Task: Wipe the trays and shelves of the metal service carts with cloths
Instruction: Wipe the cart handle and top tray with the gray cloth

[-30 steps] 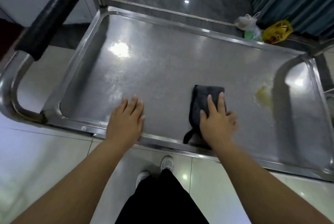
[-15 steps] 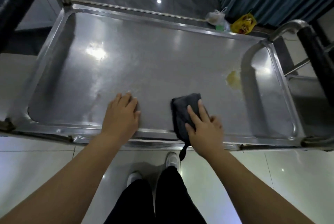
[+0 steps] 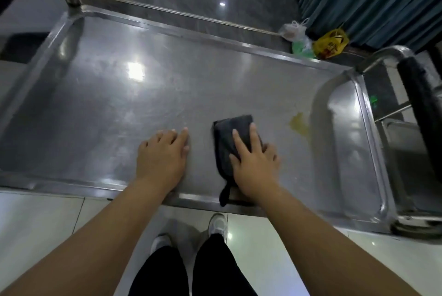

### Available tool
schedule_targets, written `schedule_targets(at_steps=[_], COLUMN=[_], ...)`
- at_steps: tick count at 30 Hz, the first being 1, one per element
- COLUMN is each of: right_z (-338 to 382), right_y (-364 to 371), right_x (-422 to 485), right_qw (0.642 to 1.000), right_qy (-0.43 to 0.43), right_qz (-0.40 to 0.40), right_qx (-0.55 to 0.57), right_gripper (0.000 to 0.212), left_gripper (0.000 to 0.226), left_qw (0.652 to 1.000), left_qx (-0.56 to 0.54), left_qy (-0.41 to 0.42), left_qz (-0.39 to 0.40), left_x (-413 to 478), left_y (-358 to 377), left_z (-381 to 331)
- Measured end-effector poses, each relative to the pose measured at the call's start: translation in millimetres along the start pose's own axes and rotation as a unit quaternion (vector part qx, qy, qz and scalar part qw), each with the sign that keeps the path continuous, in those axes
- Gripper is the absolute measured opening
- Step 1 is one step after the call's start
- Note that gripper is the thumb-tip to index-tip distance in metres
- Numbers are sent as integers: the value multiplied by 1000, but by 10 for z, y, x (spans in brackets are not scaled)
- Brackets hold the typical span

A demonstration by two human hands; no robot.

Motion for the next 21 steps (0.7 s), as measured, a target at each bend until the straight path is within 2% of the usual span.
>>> schedule_targets(at_steps=[1,2,3,6,8,9,10,11,13,15,16,17,18,20,21], right_z=[108,73,-76,-818,-1100,-1071,-923,-708,-229,-57,-137,-308,-537,-1060,-1272], right_y=[-10,-92,-190,-471,-572,-579,-567,-549,-489,-464,-526,-603,-691,-861,-904], right_x=[16,68,152,560,768,819,857,873,807,739,793,902,1045,1345,1451], right_qw=[996,991,991,999,982,974,975,985,1000,981,974,976,984,1000,996], right_qy=[-85,-129,-126,50,175,205,198,153,-19,-180,-212,-203,-159,-6,81], right_qz=[6,5,-6,1,27,32,37,37,11,5,6,5,-3,7,19], right_qx=[-25,-42,-49,-13,70,92,93,71,-15,-68,-77,-80,-81,-25,31], right_gripper=[55,53,52,53,54,54,55,55,55,51,50,50,50,52,53], left_gripper=[39,37,36,32,29,29,30,33,33,28,26,25,25,27,28], left_qw=[1000,1000,1000,1000,998,997,996,995,994,993,993,993,992,992,992], left_qx=[-1,0,2,-3,-13,-15,-13,-11,-18,-35,-42,-48,-52,-60,-63], left_qy=[-5,-9,-12,-25,-48,-63,-79,-91,-96,-88,-85,-85,-89,-96,-96], left_qz=[-4,-3,-1,-10,-26,-30,-31,-34,-50,-66,-70,-70,-66,-56,-51], left_x=[11,23,28,37,59,82,113,148,236,342,405,469,538,686,765], left_y=[-7,-6,-1,-23,-73,-101,-132,-169,-262,-343,-377,-403,-427,-465,-476], left_z=[-4,-6,-8,-28,-48,-55,-61,-72,-119,-171,-190,-203,-210,-228,-244])
Point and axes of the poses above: each hand's wrist, its own x-axis towards the middle knuckle, its own y-axis out of the palm, z = x × y, the point moved 7 cm from there along x, towards the middle knuckle, and after that the axes turned 14 degrees about z, right-handed, at the moved point
